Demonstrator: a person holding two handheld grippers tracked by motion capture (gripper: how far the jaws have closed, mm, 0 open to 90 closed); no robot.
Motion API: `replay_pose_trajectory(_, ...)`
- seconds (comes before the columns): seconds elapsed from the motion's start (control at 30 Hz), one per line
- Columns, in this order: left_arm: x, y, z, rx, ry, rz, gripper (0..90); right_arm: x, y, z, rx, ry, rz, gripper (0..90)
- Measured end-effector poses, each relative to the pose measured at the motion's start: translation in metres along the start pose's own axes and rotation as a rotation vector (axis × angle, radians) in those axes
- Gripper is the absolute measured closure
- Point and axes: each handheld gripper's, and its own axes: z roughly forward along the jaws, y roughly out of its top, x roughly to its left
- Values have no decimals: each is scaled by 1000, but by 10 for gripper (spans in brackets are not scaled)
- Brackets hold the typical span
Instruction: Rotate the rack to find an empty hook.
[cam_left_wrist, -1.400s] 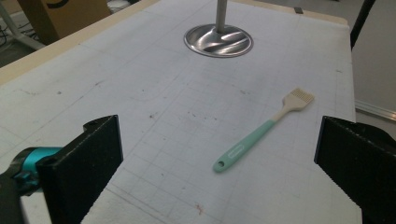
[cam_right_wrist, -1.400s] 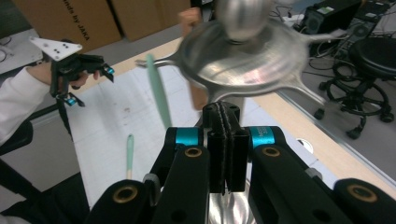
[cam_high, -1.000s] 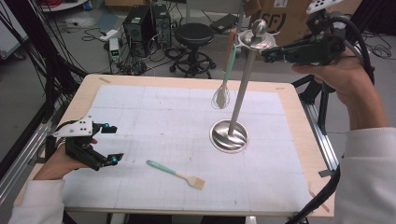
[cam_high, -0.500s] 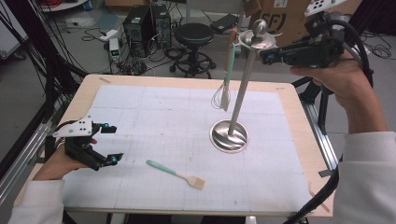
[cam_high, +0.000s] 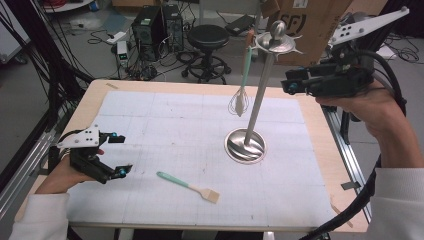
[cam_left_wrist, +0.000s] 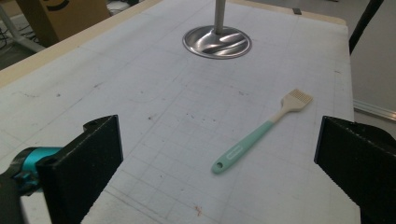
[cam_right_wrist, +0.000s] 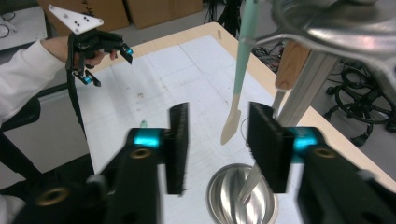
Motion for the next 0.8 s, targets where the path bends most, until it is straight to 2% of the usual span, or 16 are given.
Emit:
replay_pose_trajectory(0.07, -1, 0, 1, -2, 0, -3, 16, 3, -3, 1, 6, 2, -4, 510)
replay_pose_trajectory(0.23, -1, 0, 1, 5, 3, 6, 17, 10, -13, 4, 18, 0, -12, 203)
replay_pose_trajectory(0.4, -1, 1, 1, 1, 5, 4, 16, 18, -27, 9, 35, -16, -27, 2)
replay_pose_trajectory(0.57, -2, 1, 0, -2, 6, 7, 16, 23, -38, 12, 27, -8, -43, 2)
replay_pose_trajectory(0.8, -3, 2, 0, -7, 8, 7, 16, 27, -51, 17, 14, 3, -42, 2)
